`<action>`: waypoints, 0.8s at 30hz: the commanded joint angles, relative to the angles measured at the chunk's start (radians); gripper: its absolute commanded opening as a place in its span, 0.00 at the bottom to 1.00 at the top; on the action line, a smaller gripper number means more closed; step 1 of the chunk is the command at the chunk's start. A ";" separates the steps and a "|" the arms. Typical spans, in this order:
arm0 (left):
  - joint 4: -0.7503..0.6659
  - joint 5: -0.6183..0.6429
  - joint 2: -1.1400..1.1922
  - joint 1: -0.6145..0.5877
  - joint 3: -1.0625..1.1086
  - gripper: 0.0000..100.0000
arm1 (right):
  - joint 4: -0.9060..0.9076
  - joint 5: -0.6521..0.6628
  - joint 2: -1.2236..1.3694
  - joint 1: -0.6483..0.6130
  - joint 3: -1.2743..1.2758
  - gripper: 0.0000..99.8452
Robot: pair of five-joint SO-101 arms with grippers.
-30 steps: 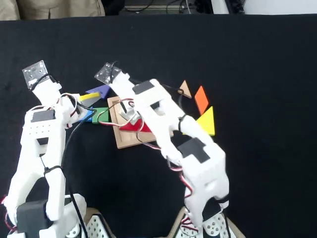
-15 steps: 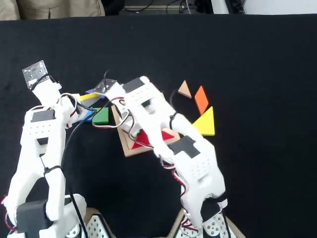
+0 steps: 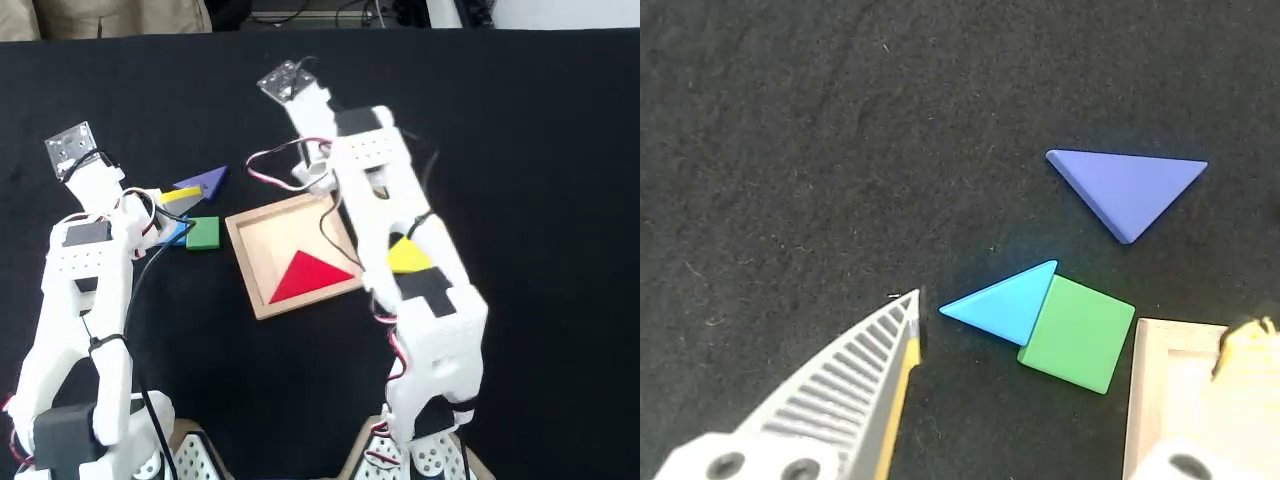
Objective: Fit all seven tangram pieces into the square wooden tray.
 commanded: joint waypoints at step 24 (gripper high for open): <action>-0.060 0.009 -0.006 -0.012 -0.008 0.44 | 0.170 0.568 0.329 -0.037 -0.334 0.19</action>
